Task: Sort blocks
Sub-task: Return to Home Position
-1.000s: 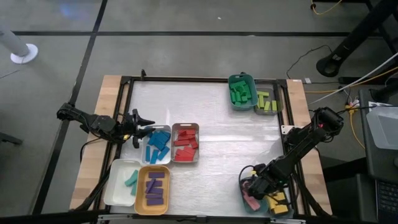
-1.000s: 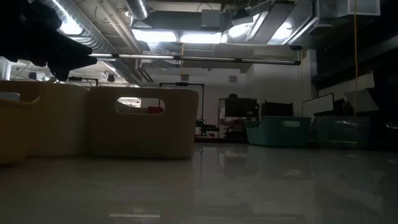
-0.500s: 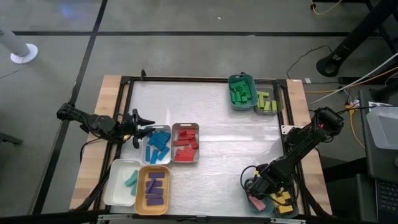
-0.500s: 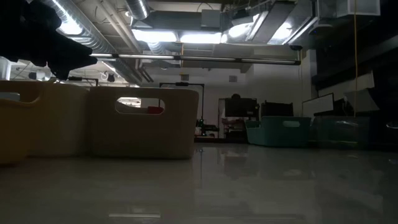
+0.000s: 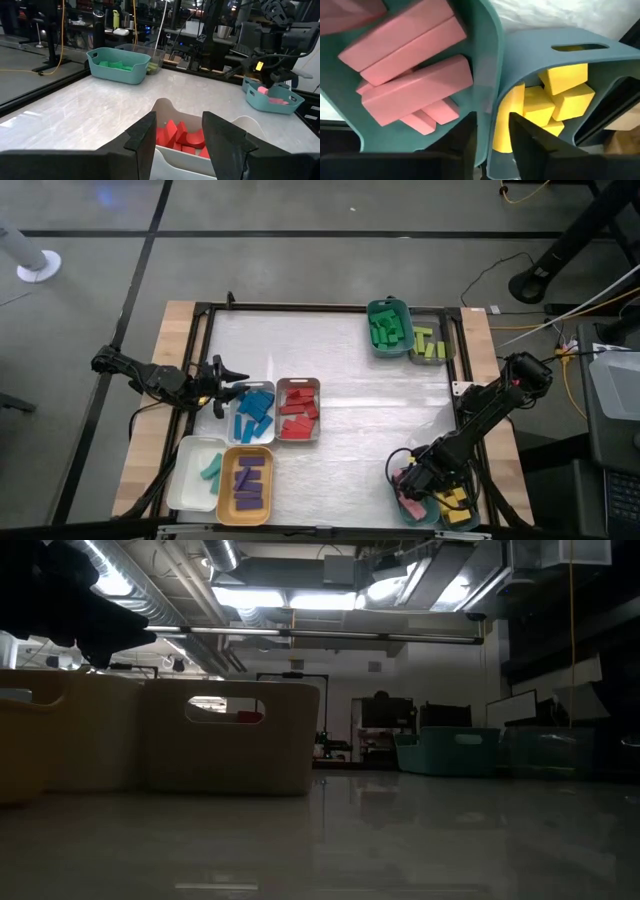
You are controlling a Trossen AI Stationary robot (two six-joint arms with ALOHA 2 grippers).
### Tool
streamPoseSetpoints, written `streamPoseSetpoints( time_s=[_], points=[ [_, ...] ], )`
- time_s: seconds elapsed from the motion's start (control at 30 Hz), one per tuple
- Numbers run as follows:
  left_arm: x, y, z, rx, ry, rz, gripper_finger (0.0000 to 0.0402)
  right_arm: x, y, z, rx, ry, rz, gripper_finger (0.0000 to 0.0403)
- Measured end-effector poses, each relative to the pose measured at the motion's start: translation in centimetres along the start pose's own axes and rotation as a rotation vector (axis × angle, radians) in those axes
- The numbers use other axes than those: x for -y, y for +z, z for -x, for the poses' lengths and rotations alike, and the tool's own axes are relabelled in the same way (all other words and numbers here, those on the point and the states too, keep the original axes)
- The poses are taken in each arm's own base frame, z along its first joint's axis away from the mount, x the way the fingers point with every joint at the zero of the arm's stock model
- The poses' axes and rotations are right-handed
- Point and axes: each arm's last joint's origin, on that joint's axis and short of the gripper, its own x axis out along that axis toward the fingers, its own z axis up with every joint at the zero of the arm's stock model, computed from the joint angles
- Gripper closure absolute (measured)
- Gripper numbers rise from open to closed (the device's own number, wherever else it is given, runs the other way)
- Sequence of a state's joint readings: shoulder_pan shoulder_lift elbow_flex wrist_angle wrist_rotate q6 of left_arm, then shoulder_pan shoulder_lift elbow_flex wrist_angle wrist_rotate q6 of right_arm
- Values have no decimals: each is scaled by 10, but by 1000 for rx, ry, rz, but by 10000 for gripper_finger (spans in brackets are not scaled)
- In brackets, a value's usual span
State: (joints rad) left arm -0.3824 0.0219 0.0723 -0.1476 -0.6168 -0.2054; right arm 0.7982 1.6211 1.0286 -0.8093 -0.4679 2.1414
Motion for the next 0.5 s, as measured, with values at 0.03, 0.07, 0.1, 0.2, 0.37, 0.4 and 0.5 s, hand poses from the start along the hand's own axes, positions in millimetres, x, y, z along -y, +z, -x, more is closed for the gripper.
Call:
streamPoseSetpoints(
  time_s=[0.03,0.07,0.1,0.2,0.37,0.4,0.5],
  points=[
    [0,0,0,1,0,1,254,0,0,0,-5,-4,0,282],
    [0,0,0,3,0,2,254,0,0,0,-10,-8,0,275],
    [0,1,0,6,-1,3,254,2,0,2,-11,-12,-3,270],
    [0,4,1,8,-1,-25,254,8,-2,12,4,-26,-43,261],
    [1,22,5,64,-10,-49,254,25,-11,52,139,0,-66,258],
    [1,24,6,69,-10,-63,254,28,-14,62,170,16,-66,258],
    [1,29,8,85,-11,-98,254,38,-20,91,265,98,-50,258]
  ],
)
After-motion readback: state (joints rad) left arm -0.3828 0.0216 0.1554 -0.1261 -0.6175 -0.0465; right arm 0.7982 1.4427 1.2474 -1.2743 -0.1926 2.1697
